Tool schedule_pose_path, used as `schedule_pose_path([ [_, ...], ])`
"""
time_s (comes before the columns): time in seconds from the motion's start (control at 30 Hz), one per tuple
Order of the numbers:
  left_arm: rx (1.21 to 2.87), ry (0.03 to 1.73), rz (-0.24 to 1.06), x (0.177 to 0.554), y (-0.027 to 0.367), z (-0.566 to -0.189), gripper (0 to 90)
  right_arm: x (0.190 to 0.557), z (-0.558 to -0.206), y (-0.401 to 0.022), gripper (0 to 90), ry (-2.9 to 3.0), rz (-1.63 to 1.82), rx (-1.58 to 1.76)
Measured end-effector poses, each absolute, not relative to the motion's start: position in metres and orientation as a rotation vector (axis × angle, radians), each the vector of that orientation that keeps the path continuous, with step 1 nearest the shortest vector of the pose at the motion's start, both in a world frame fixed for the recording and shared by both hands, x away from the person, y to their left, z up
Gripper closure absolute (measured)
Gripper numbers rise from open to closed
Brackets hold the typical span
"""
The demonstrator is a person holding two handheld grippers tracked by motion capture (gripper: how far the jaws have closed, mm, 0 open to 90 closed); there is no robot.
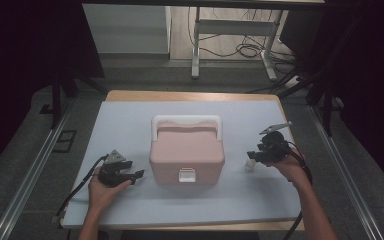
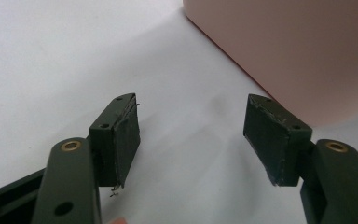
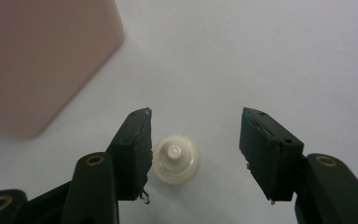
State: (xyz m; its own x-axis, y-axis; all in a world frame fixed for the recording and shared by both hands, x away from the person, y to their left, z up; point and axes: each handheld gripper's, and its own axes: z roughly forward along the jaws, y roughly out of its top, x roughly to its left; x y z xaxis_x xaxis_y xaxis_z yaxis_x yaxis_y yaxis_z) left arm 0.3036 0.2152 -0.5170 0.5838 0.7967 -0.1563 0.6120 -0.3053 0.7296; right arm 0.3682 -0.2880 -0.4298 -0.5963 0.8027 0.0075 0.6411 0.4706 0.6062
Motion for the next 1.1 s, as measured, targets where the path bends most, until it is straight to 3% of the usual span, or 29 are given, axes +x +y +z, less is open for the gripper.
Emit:
schedule_pose_path([
  [0.23, 2.028, 1.117, 0.298, 0.303, 0.215, -0.516, 36.0, 0.358, -0.416, -0.293, 44.7, 2.377, 0.928, 1.228],
  [0.57, 2.024, 1.118, 0.293, 0.303, 0.215, -0.516, 36.7, 0.336, -0.404, -0.292, 57.8, 2.292, 1.136, 1.167],
  [0.9, 1.996, 1.116, 0.306, 0.301, 0.217, -0.513, 40.5, 0.314, -0.430, -0.274, 68.1, 2.346, 1.243, 1.087],
  [1.1, 1.998, 1.115, 0.324, 0.299, 0.218, -0.512, 47.4, 0.309, -0.454, -0.270, 71.4, 2.364, 1.291, 1.081],
])
